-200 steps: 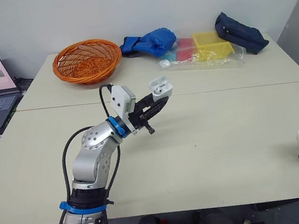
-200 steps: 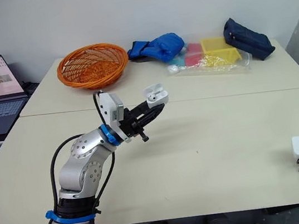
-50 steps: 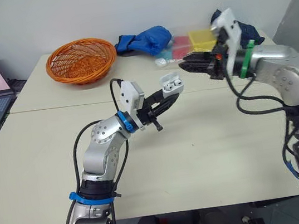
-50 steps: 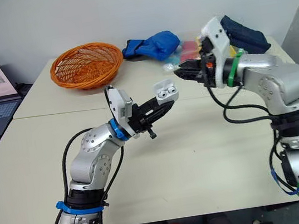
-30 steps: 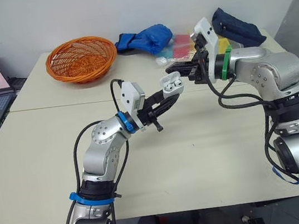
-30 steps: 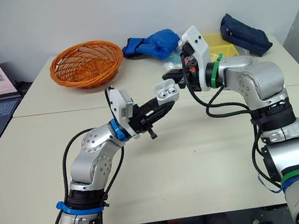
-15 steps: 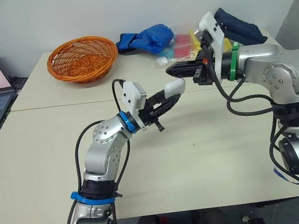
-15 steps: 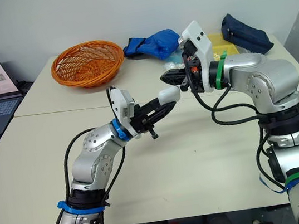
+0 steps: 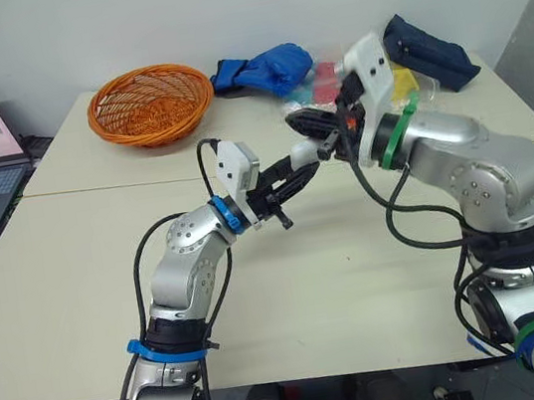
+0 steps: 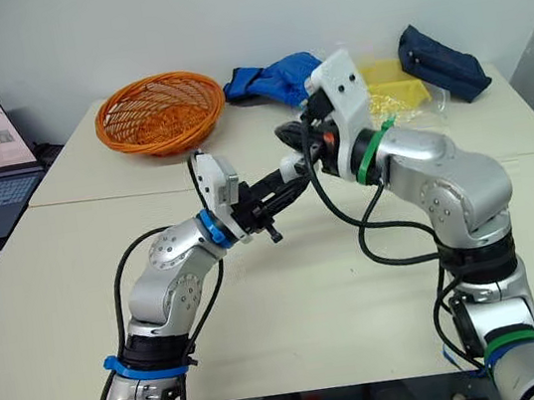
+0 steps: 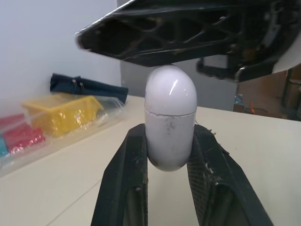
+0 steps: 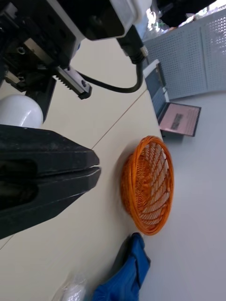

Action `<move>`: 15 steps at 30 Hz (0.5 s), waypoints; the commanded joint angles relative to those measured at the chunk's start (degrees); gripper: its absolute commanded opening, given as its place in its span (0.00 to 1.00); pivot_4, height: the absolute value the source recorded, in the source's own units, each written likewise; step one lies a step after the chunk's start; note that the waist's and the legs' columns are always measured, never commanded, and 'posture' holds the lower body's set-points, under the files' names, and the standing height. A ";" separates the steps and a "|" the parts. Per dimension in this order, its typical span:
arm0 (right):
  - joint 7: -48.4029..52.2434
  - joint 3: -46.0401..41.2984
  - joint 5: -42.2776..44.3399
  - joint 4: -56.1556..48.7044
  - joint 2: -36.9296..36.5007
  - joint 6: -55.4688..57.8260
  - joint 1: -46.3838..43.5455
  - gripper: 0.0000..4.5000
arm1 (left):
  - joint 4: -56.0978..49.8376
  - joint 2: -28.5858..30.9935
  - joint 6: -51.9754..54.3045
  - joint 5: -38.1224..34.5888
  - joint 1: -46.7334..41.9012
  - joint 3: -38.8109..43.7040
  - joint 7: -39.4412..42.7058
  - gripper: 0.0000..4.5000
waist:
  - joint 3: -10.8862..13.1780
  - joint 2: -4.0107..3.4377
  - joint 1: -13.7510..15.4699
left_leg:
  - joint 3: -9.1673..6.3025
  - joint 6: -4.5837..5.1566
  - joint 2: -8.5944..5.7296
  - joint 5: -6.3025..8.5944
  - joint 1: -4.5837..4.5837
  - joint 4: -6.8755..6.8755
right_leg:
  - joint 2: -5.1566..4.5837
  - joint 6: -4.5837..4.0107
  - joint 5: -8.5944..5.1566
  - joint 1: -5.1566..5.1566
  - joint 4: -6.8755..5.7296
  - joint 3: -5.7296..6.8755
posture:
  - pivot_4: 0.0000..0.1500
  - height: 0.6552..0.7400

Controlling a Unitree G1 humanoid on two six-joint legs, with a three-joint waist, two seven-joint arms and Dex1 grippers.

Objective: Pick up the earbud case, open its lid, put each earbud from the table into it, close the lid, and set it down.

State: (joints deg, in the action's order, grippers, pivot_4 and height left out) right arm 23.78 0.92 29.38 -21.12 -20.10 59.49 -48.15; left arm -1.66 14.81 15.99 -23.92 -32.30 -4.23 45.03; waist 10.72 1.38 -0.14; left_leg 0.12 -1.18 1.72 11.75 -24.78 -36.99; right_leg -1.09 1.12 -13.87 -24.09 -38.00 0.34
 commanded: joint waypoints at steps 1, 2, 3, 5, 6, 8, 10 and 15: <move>-0.93 0.04 -0.05 -2.20 -0.62 0.99 0.94 0.00 | -1.91 -0.67 -1.36 -1.11 -2.39 1.46 -0.36 0.17 | 0.00 0.00 -0.02 | -0.01 0.00 0.01 0.00 0.00 0.01 | 0.02 0.00 0.00 -0.01 -0.02 0.00 | 1.00 1.00; -1.10 0.09 -0.15 -2.27 -0.74 1.04 1.15 0.00 | -1.86 -0.77 -1.42 -1.11 -2.45 1.43 -0.39 0.17 | 0.00 0.00 -0.02 | -0.04 0.00 0.04 0.00 0.00 0.01 | 0.05 0.00 0.00 -0.02 -0.02 0.03 | 1.00 1.00; -0.92 -0.62 -0.05 -2.07 -1.04 0.47 1.06 0.00 | -1.82 -0.77 -1.48 -1.08 -2.43 1.41 -0.34 0.17 | 0.00 0.00 -0.02 | -0.05 0.01 0.05 0.00 0.01 0.02 | 0.06 -0.01 -0.01 -0.02 -0.02 0.04 | 1.00 1.00; 0.12 -3.60 2.14 -2.05 -1.59 0.73 0.43 0.00 | -1.92 -0.51 -1.38 -1.13 -2.11 1.59 -0.21 0.17 | 0.00 0.00 -0.01 | -0.06 0.01 0.06 0.00 0.01 0.02 | 0.07 -0.01 -0.01 -0.01 -0.02 0.04 | 1.00 1.00; 0.42 -4.35 2.81 -1.93 -1.79 0.73 0.29 0.00 | -1.77 -0.48 -1.45 -1.09 -2.07 1.62 -0.16 0.17 | 0.00 0.00 -0.01 | -0.06 0.01 0.05 0.00 0.01 0.02 | 0.07 -0.01 -0.01 -0.01 -0.02 0.04 | 1.00 1.00; 6.68 -6.58 6.30 -3.77 -6.13 -0.38 1.15 0.00 | -2.02 0.46 1.05 -2.24 -1.67 2.16 0.04 0.17 | 0.00 0.00 -0.01 | -0.04 0.01 0.03 0.00 0.01 0.01 | 0.05 -0.01 -0.01 0.00 -0.01 0.03 | 1.00 1.00; 10.43 -7.39 8.12 -4.55 -9.38 -1.45 1.77 0.00 | -2.01 1.34 2.68 -3.04 -1.49 2.29 0.45 0.17 | 0.00 0.00 0.05 | -0.05 0.01 0.01 0.00 0.00 0.01 | 0.03 -0.01 -0.01 0.04 0.04 0.04 | 1.00 1.00; 25.11 -8.12 8.20 -4.31 -22.13 -9.37 7.95 0.20 | 0.53 5.92 10.68 -3.92 -2.51 1.38 2.97 0.17 | 0.00 0.00 0.00 | -0.05 0.01 0.02 0.00 0.01 0.04 | 0.05 0.23 -0.16 0.02 0.07 0.04 | 1.00 1.00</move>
State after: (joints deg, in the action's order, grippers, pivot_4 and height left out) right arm 41.69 -5.46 37.21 -23.96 -38.37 55.08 -42.73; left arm -1.32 19.55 20.97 -25.71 -32.97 -3.16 47.28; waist 10.72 1.38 -0.14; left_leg 0.06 -1.18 1.74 11.75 -24.77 -36.95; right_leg -1.04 1.36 -14.03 -24.07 -37.94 0.38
